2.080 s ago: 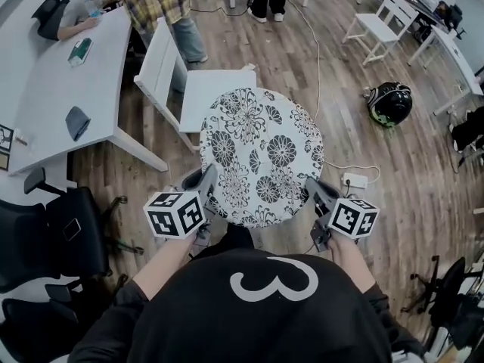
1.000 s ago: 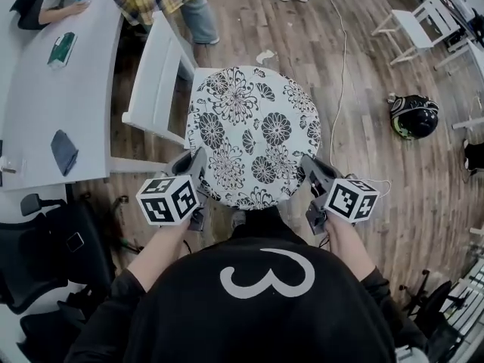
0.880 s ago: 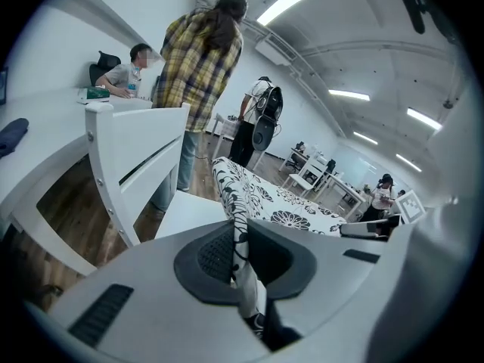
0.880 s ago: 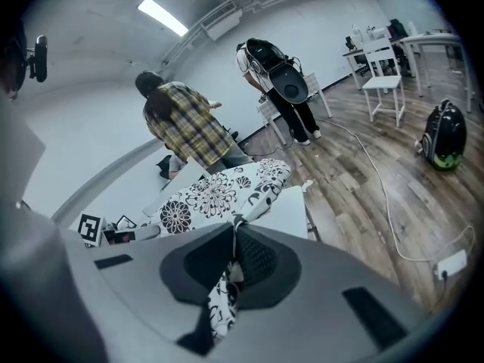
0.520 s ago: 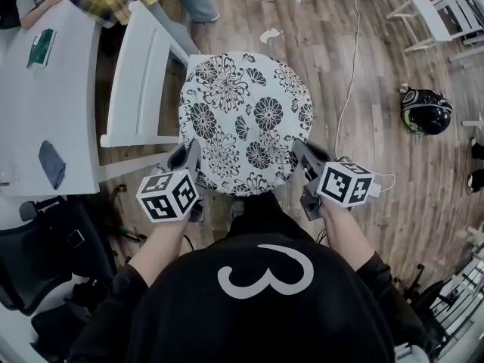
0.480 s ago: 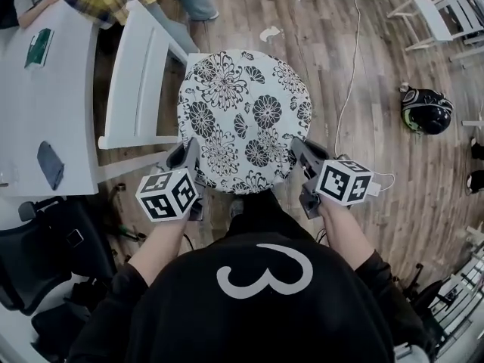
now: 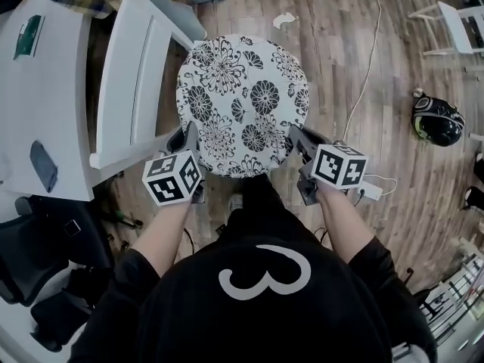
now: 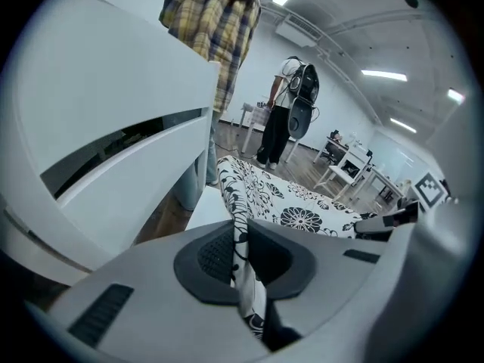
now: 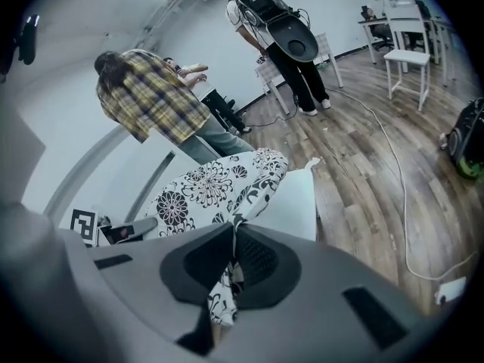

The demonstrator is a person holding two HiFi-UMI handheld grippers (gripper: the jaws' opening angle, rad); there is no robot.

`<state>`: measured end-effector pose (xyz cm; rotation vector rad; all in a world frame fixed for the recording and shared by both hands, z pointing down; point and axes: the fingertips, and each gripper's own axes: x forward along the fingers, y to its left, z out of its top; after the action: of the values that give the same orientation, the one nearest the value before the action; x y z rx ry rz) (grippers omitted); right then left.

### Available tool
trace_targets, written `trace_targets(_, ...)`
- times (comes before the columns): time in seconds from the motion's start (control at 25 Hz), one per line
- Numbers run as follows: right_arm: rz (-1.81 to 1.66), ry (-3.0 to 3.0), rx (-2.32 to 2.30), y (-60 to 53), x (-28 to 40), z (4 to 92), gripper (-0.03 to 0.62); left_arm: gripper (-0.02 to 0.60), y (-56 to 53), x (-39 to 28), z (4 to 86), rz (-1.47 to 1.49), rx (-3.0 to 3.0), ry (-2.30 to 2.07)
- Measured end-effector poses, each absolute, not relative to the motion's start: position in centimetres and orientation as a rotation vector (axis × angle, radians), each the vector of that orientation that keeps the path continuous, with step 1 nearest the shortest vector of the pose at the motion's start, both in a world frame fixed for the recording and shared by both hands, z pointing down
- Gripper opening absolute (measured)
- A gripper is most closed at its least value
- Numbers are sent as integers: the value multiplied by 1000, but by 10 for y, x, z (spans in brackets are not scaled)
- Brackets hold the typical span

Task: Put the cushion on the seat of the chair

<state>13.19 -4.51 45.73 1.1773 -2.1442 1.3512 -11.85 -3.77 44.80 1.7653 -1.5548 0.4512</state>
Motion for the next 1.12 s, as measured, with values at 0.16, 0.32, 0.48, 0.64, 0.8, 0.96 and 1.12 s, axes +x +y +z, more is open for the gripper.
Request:
trace_targets(0.16, 1347, -2110, 1160, -57, 131, 467, 15, 26, -48, -120, 449, 475, 1744, -1588)
trace_targets(0.32, 1359, -2059, 1155, -58, 138, 479, 15, 26, -47, -113, 452, 434, 1766, -1550)
trace_targets(0.48, 1352, -2028, 1152, -66, 140, 504, 15, 26, -53, -113, 474, 471, 1808, -1516)
trace_targets(0.64, 1355, -1992, 1135, -72, 143, 531, 15, 26, -59, -118, 504, 527, 1775, -1508)
trace_targets(0.8, 1408, -1973, 1124, -72, 147, 552, 15, 26, -60, -123, 526, 531, 1707, -1514)
trace_targets(0.96, 1421, -1949, 1109, -69, 157, 576, 15, 26, -61, -129, 543, 553, 1662, -1530)
trace_targets(1.12, 1466, -2005, 1126, -64, 166, 590, 16, 27, -58, -133, 548, 498, 1645, -1540)
